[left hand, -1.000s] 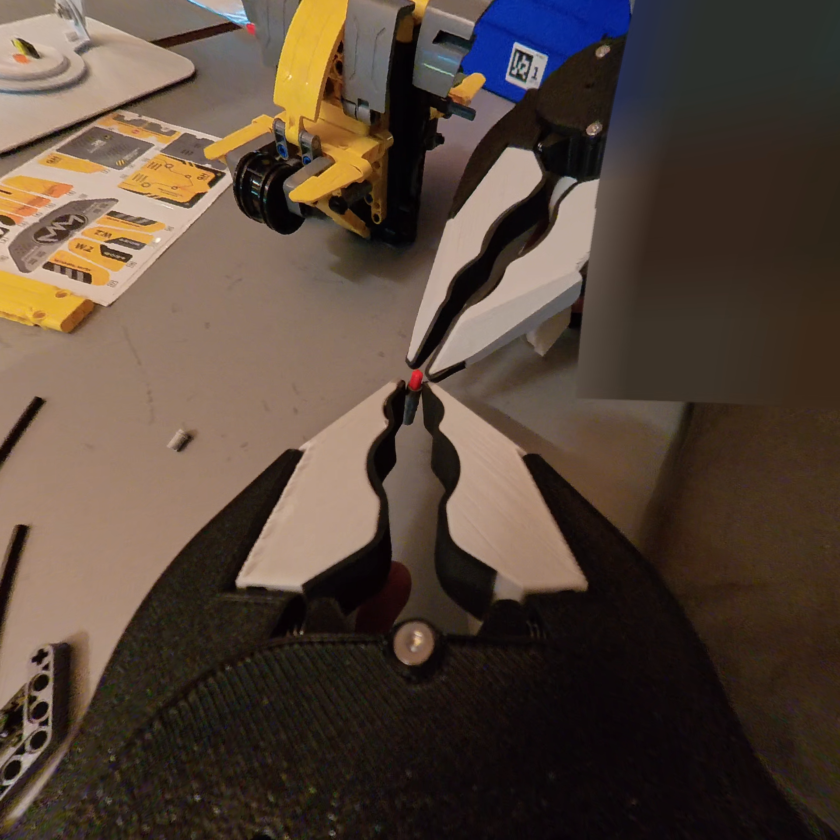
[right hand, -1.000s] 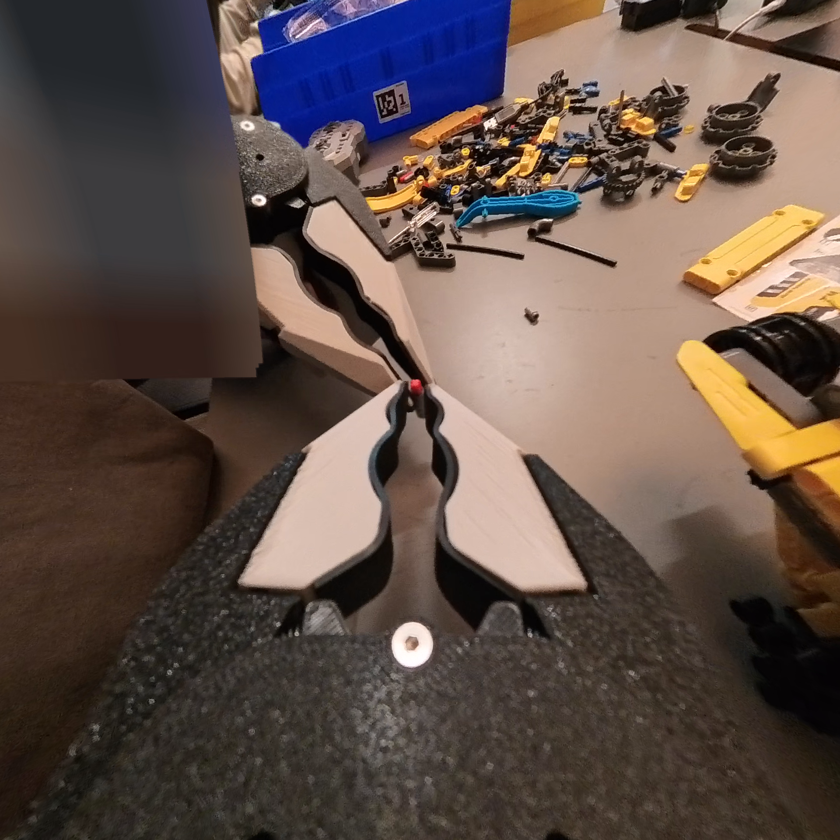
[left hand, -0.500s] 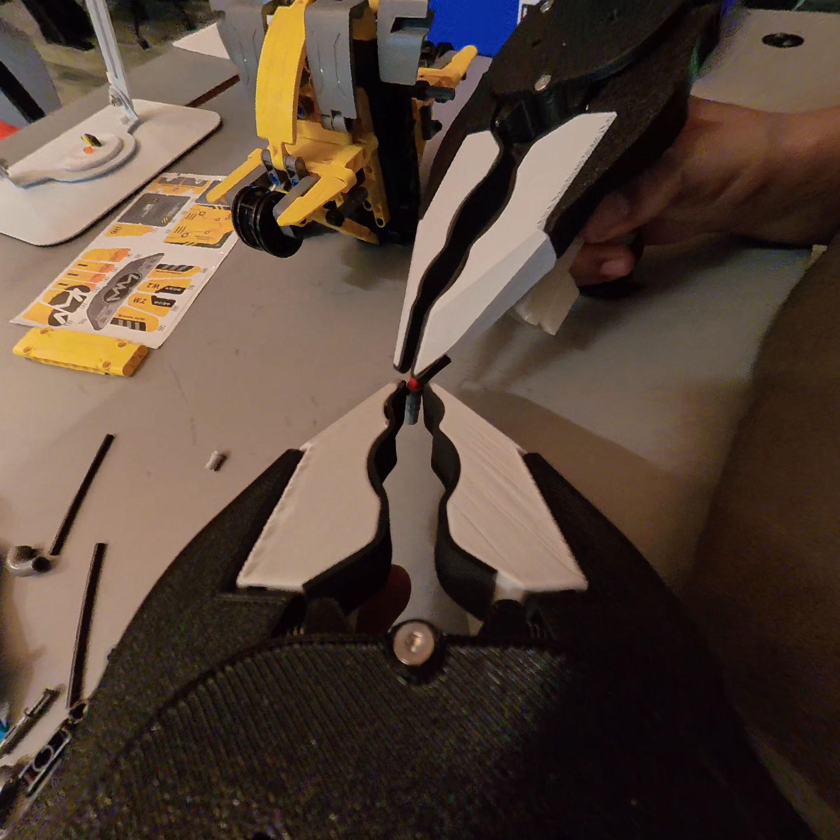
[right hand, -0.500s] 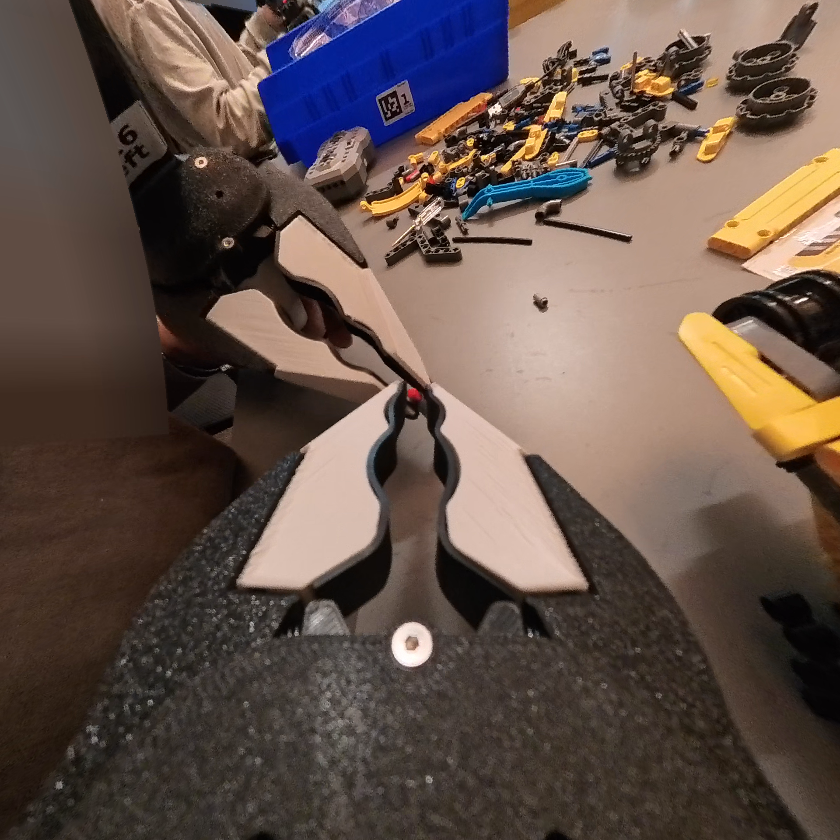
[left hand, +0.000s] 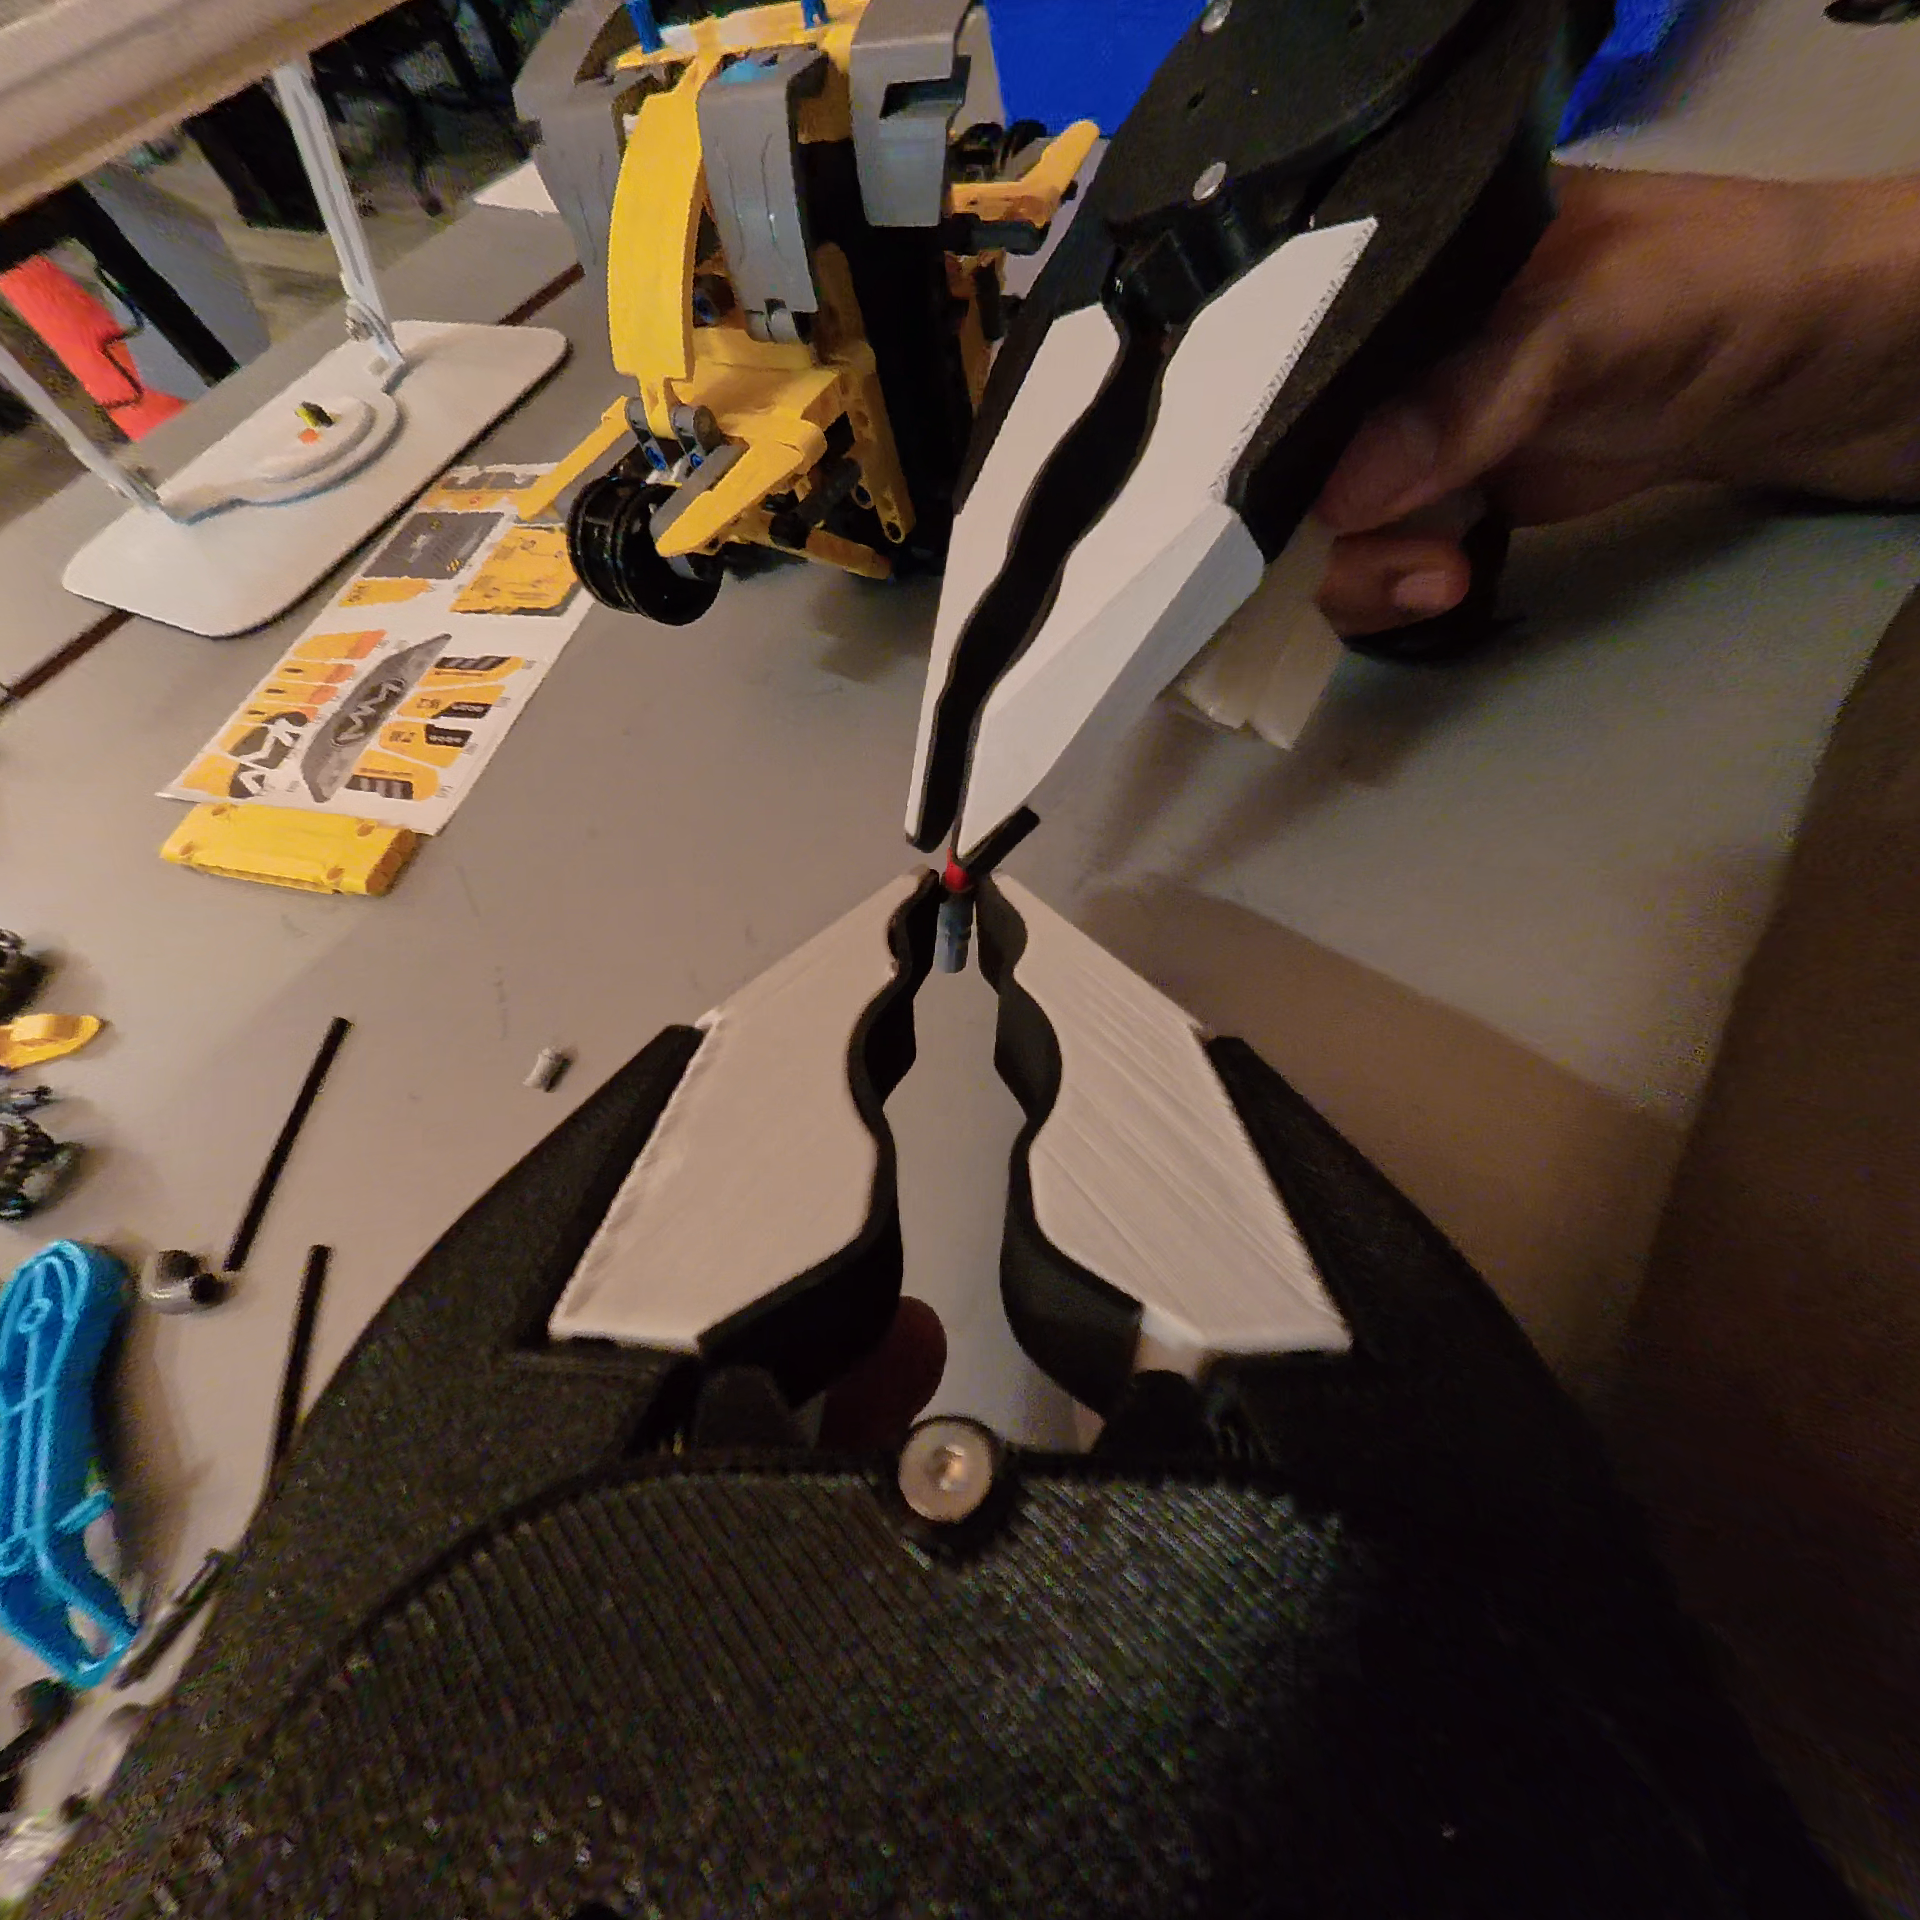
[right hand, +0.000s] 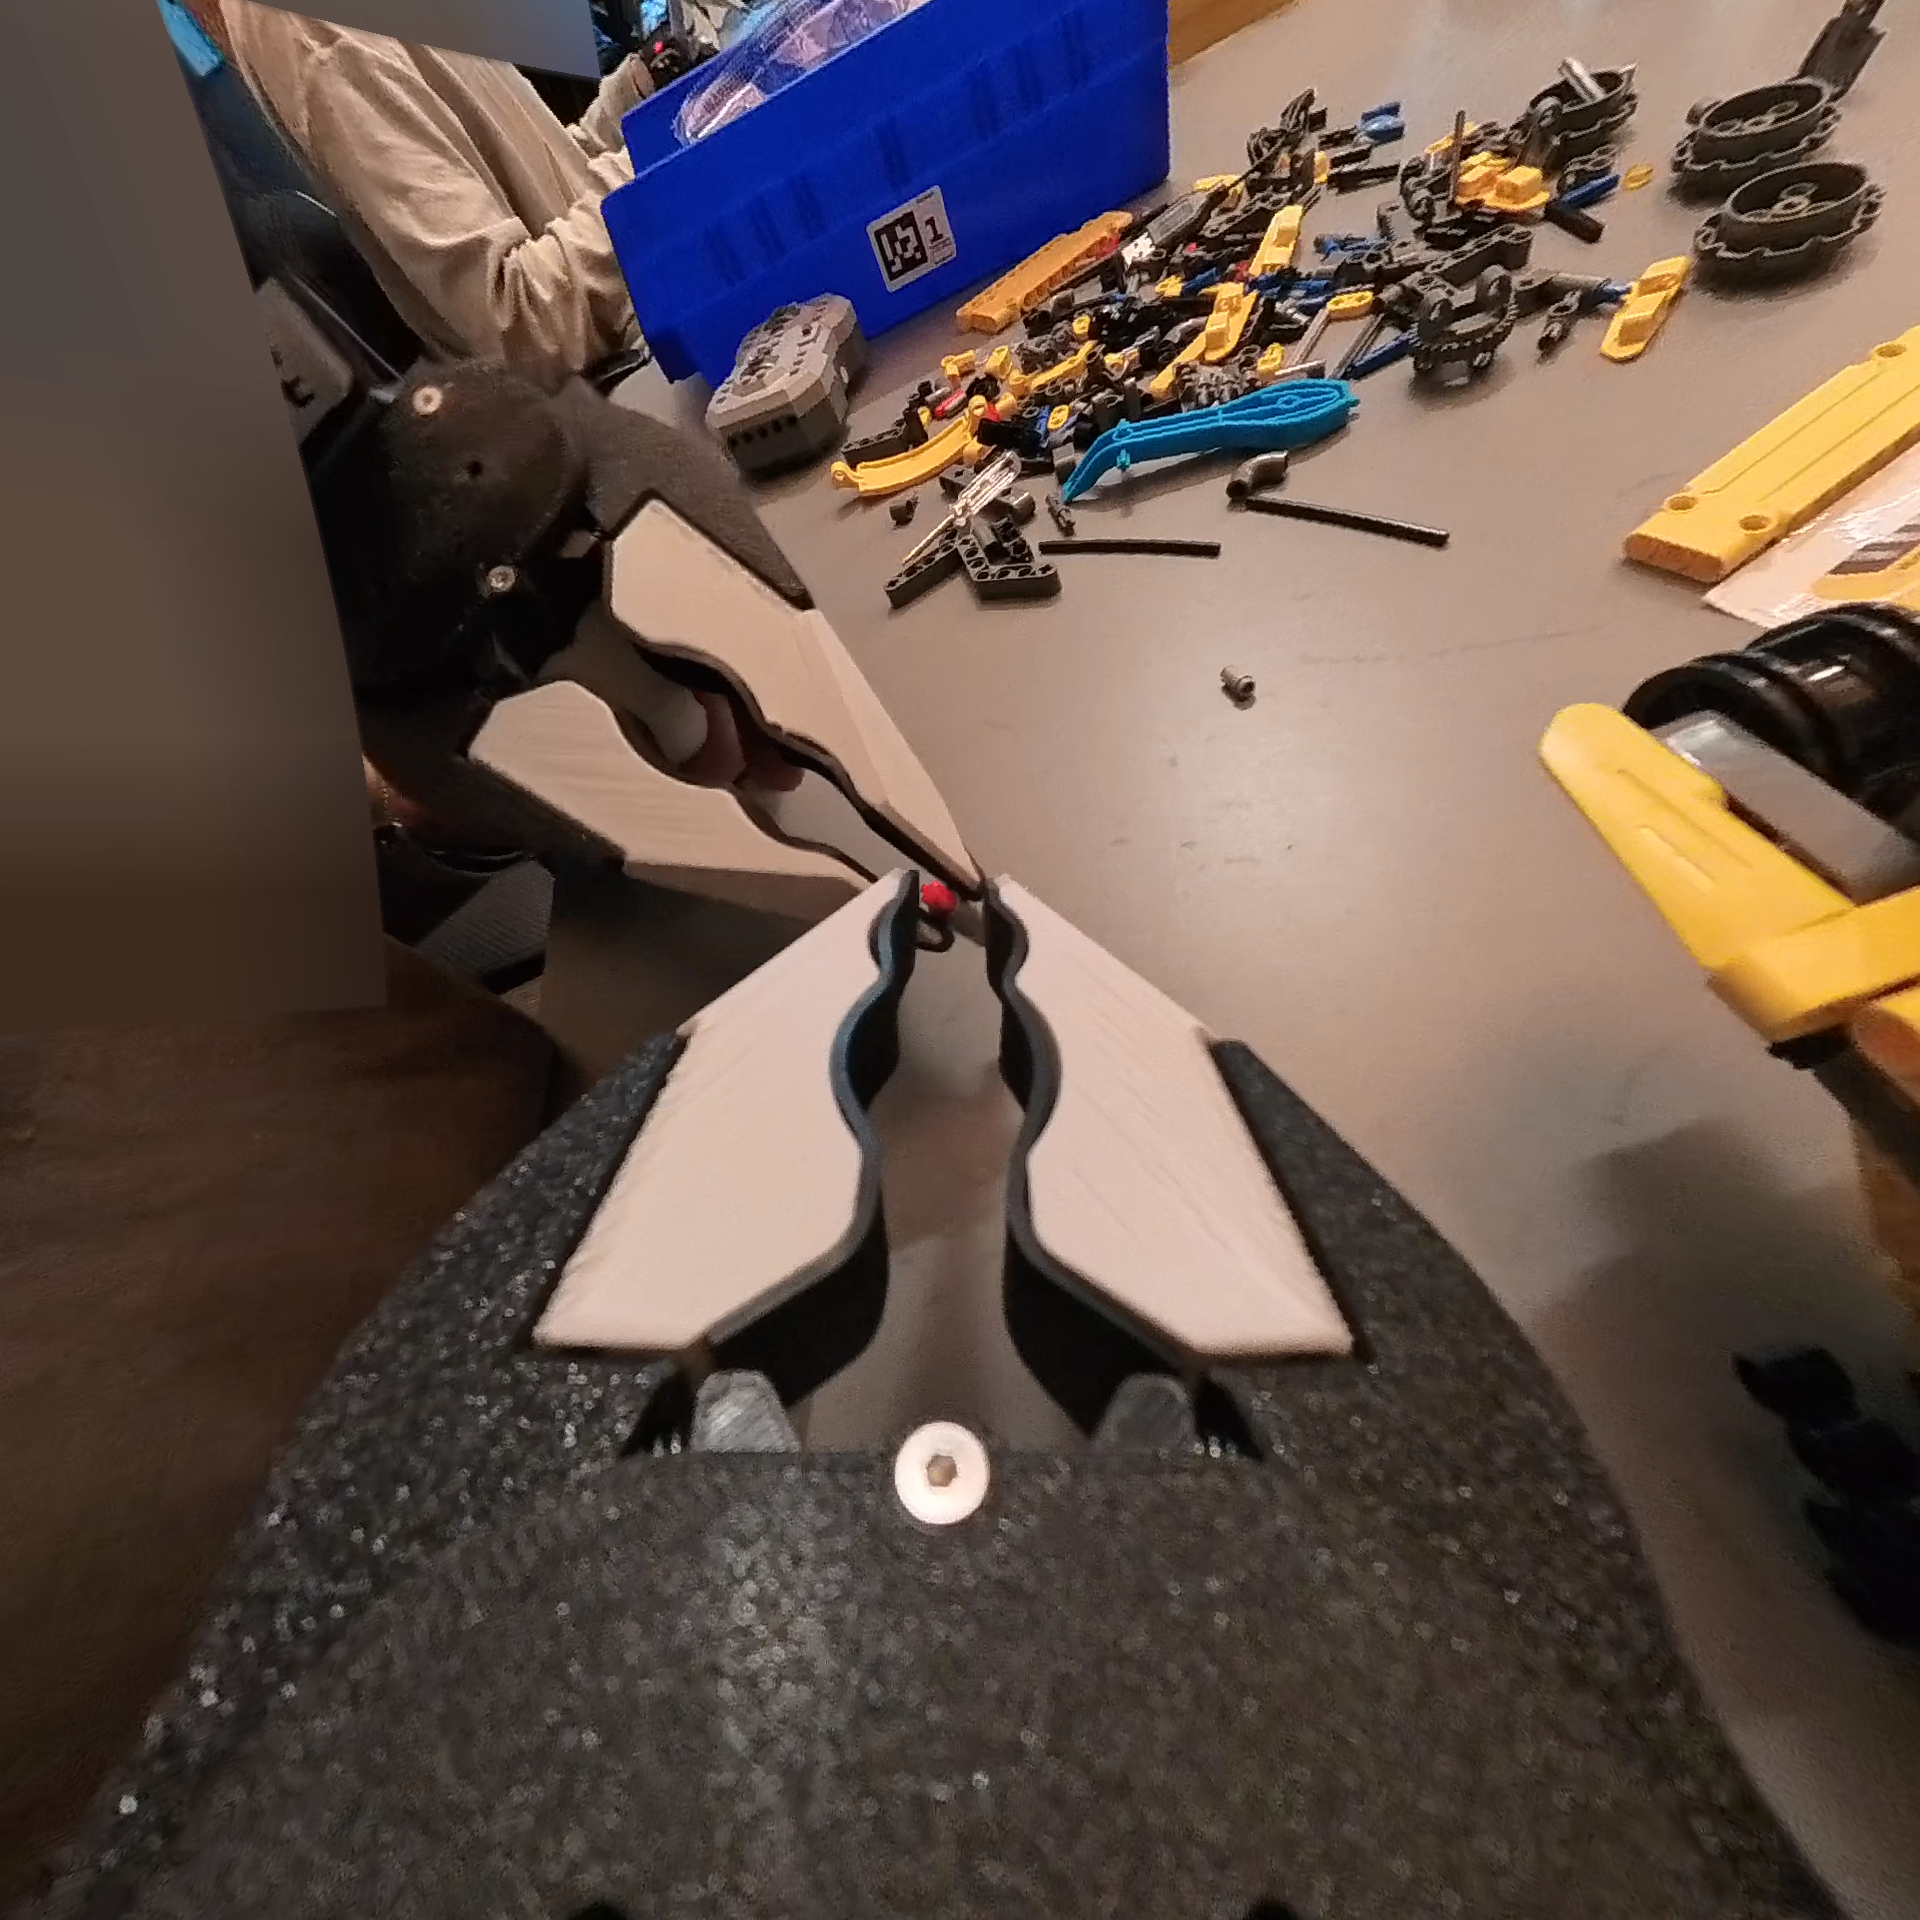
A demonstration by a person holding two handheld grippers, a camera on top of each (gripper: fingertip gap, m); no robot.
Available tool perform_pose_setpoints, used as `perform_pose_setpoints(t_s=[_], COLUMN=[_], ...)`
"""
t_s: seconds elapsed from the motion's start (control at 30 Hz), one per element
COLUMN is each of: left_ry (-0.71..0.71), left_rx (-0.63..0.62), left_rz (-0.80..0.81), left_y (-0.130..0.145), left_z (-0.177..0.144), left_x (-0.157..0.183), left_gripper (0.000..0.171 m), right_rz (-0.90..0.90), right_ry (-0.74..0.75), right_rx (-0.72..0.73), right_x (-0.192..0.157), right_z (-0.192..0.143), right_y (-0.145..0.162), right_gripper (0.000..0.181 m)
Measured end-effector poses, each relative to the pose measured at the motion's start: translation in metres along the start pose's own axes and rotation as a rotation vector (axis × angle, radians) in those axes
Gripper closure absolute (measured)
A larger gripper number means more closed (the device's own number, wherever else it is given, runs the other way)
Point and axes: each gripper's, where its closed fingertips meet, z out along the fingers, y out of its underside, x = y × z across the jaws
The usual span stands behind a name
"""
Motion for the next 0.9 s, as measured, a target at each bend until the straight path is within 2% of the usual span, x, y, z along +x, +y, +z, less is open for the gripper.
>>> perform_pose_setpoints(t_s=[0.23,0.37,0.57,0.7,0.9], left_ry=[-0.051,-0.044,-0.018,-0.007,0.032], left_rx=[-0.017,-0.005,0.006,-0.019,-0.102], left_rz=[0.065,0.041,-0.04,-0.086,-0.11], left_y=[0.003,0.002,0.002,0.009,0.021], left_z=[0.002,0.001,-0.005,-0.008,-0.002], left_x=[-0.001,-0.003,-0.009,-0.013,-0.01], left_gripper=[0.167,0.164,0.142,0.141,0.139], right_rz=[-0.026,-0.035,-0.07,-0.124,-0.122], right_ry=[0.022,0.037,0.095,0.145,0.12], right_rx=[-0.018,-0.007,-0.039,-0.109,-0.145], right_x=[0.0,0.001,0.01,0.013,0.005], right_z=[0.001,0.0,0.0,0.005,0.019], right_y=[0.002,0.001,0.003,0.01,0.012], right_gripper=[0.178,0.178,0.178,0.178,0.178])
